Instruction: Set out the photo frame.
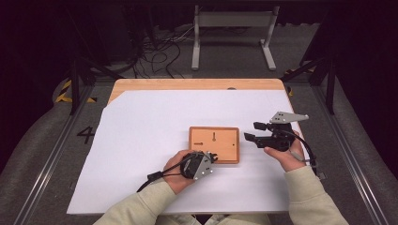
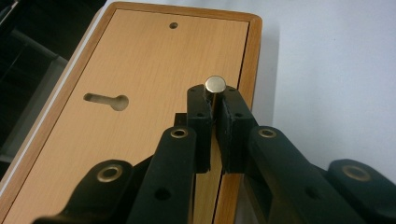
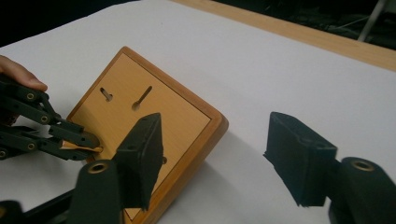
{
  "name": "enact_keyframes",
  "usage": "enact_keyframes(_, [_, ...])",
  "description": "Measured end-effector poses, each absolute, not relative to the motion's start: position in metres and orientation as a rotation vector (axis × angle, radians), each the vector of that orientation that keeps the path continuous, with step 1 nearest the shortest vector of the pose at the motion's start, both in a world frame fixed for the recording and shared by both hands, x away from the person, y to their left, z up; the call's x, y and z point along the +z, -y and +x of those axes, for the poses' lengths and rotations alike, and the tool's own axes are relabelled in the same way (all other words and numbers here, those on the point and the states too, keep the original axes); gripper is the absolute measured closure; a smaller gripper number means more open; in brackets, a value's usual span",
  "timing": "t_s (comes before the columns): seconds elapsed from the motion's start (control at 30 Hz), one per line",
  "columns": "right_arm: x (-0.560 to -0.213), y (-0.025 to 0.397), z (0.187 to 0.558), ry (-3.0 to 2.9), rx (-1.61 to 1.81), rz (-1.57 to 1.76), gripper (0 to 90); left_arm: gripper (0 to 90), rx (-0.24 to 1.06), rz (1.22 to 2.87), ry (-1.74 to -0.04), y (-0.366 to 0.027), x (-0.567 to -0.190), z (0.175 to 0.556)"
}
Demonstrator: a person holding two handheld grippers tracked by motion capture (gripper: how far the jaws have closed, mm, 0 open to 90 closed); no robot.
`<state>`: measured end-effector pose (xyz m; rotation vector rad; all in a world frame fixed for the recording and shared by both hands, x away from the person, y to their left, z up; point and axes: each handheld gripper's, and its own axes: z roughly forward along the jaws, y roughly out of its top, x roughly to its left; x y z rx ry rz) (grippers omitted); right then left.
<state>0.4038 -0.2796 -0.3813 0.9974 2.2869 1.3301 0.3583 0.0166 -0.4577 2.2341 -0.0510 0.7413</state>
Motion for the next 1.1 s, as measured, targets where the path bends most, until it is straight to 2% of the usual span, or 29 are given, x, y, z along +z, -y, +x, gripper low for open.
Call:
enact_keyframes(0.2, [-0.386, 0.259, 0.424, -2.427, 1.237, 1.020, 25.3, 84.3, 0.747, 2.232, 0.055, -0.016, -0.458, 0.358])
enact_keyframes(0.6, [-0.408, 0.241, 0.454, -2.599, 1.170, 1.092, 19.9, 84.2, 0.760, 2.241, 0.059, -0.016, -0.458, 0.357])
enact_keyframes(0.9, [-0.424, 0.233, 0.464, -2.667, 1.209, 1.132, 20.0, 84.2, 0.752, 2.234, 0.055, -0.016, -0.458, 0.357])
enact_keyframes(1.1, [-0.425, 0.231, 0.466, -2.691, 1.244, 1.147, 27.8, 84.0, 0.715, 2.231, 0.032, -0.017, -0.458, 0.359])
